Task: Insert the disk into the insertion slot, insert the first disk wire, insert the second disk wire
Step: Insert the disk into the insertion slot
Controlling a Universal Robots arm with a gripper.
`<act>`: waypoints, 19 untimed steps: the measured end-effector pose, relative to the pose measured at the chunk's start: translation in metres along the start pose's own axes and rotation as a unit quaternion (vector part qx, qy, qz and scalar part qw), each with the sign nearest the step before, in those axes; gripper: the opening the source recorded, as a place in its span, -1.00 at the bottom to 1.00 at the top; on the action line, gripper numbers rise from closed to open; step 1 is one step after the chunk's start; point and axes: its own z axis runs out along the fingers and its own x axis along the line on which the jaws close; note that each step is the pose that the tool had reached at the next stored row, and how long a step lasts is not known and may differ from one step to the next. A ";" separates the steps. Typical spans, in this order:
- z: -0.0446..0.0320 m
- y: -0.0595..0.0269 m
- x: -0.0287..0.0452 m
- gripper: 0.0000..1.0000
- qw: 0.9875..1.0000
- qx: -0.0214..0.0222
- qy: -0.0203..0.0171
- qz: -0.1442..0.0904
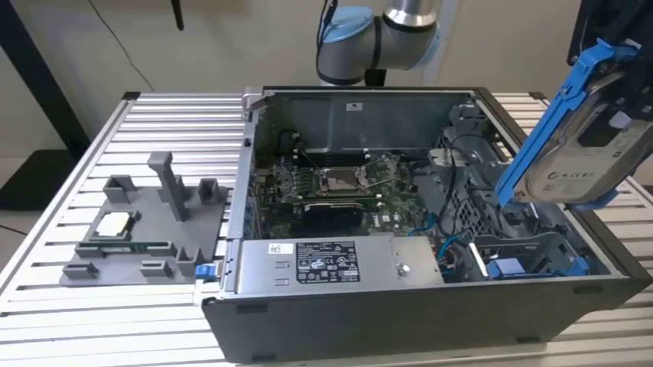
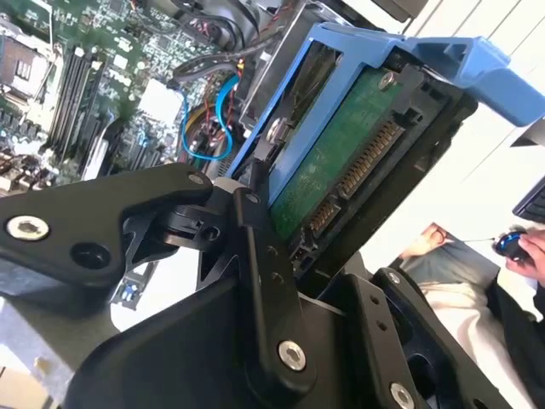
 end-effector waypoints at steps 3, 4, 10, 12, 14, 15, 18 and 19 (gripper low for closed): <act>0.0031 -0.0001 0.0000 -0.35 1.000 0.000 0.000 0.000; 0.0042 -0.0002 0.0000 -0.35 1.000 0.001 0.000 0.000; 0.0102 -0.0004 0.0000 -0.35 1.000 0.002 0.000 0.000; 0.0122 -0.0005 0.0000 -0.35 1.000 0.002 0.000 0.000; 0.0143 -0.0005 -0.0001 -0.35 1.000 0.002 0.000 0.000; 0.0152 -0.0006 -0.0001 -0.35 1.000 0.002 0.000 0.000; 0.0181 -0.0007 -0.0001 -0.35 1.000 0.003 0.000 0.000; 0.0190 -0.0007 -0.0001 -0.35 1.000 0.003 0.000 0.000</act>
